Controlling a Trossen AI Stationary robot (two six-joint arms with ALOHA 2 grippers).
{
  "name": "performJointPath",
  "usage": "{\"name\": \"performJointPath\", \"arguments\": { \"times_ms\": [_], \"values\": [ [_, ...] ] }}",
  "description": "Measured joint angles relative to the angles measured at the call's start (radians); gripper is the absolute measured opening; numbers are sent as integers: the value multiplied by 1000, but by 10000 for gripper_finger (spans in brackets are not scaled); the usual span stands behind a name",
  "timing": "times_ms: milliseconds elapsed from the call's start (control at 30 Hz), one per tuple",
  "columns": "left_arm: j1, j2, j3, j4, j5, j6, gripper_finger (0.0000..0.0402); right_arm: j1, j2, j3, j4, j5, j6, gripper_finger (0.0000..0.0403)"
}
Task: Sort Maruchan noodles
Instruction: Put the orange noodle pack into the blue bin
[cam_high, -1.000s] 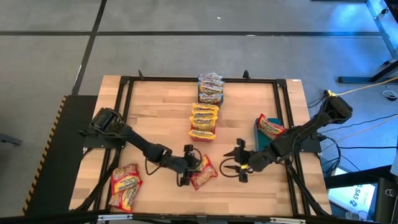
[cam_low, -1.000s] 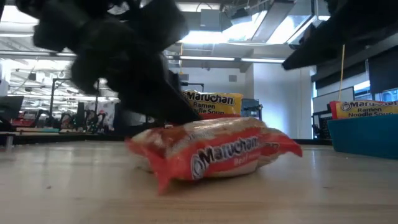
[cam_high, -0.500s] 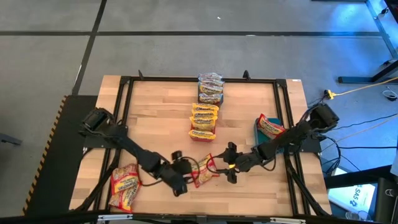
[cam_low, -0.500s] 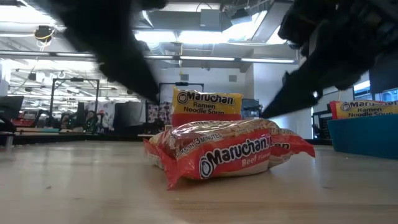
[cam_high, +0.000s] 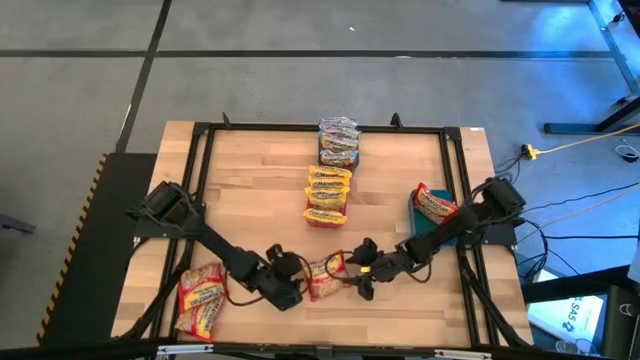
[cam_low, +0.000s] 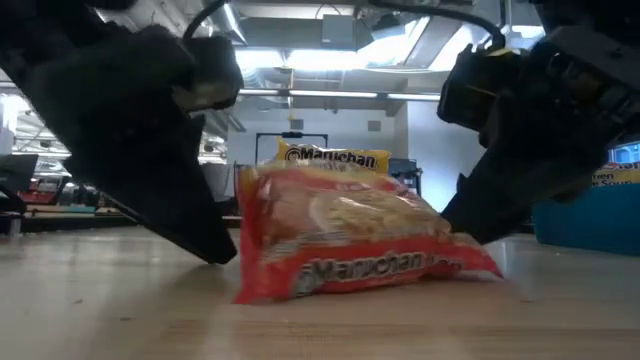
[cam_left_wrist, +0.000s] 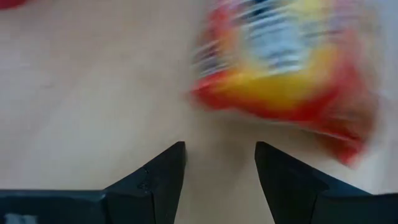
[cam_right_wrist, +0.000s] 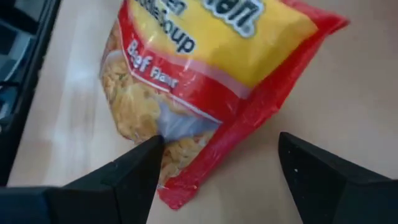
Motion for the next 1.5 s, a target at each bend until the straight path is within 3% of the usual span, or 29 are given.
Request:
{"name": "performJointPath", "arguments": {
  "times_ms": [233, 367, 467, 633, 800, 967, 1067, 1167, 1267, 1400, 1500],
  "values": [
    [13, -62, -1, -262, -41, -136, 192, 52, 12, 29, 1, -68, -20, 291],
    [-27, -118, -1, -295, -56, -172, 192, 57, -59, 29, -43, -148, -28, 291],
    [-65, -150, 0, -178, -120, -108, 192, 56, -134, 29, -125, -149, -33, 291],
    [-96, -126, 2, 138, -189, 147, 192, 56, -236, 30, -218, -20, -61, 291],
    [-77, -29, 2, 377, -124, 317, 192, 51, -253, 29, -230, 121, -107, 291],
    [-34, 74, 0, 442, -8, 307, 192, 11, -197, 29, -225, 185, -111, 291],
    [-15, 108, 4, 456, 2, 273, 192, -7, -141, 29, -223, 192, -112, 291],
    [-6, 109, 6, 416, 9, 262, 192, -9, -80, 29, -188, 178, -139, 291],
    [-10, 47, 2, 262, 5, 239, 192, 7, -67, 29, -151, 103, -154, 291],
    [-34, -67, -3, 35, -74, 194, 192, 37, -78, 29, -130, -9, -152, 291],
    [-50, -143, -2, -38, -141, 163, 192, 45, -99, 32, -117, -36, -154, 291]
  ]
}}
